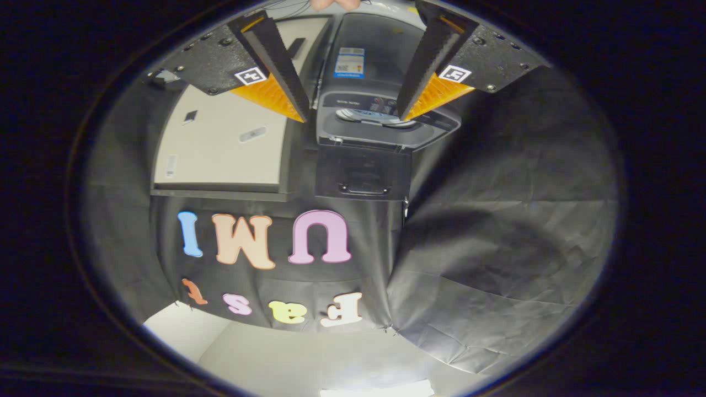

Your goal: Put the clothes into the washing machine and then close the washing machine lid.

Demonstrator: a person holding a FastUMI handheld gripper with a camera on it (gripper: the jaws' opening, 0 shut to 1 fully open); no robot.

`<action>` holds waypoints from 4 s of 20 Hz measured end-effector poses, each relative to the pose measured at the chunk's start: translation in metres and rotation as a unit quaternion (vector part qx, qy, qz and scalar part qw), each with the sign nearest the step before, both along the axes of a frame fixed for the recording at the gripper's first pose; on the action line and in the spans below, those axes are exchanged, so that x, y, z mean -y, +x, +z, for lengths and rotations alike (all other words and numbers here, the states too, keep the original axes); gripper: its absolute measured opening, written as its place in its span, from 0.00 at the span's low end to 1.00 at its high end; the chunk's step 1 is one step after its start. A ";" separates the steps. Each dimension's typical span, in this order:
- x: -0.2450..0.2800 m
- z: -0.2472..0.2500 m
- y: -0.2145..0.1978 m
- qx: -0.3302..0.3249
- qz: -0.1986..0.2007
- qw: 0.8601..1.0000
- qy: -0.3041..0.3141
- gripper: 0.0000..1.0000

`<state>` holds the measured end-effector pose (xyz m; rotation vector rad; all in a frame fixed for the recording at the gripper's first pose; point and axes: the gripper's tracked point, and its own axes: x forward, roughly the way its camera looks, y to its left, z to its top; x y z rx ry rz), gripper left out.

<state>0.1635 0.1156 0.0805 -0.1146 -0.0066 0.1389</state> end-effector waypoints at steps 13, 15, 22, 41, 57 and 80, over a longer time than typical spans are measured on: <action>0.062 0.010 0.011 -0.023 -0.037 0.996 0.083 0.97; 0.067 0.019 0.015 -0.023 -0.038 0.996 0.071 0.97; 0.034 0.073 0.064 0.007 -0.009 0.998 0.056 0.97; -0.078 0.120 0.292 -0.024 -0.004 1.000 0.015 0.98; -0.076 0.103 0.478 -0.087 -0.106 0.990 0.038 0.96; -0.087 0.032 0.363 -0.232 -0.049 0.971 0.030 0.97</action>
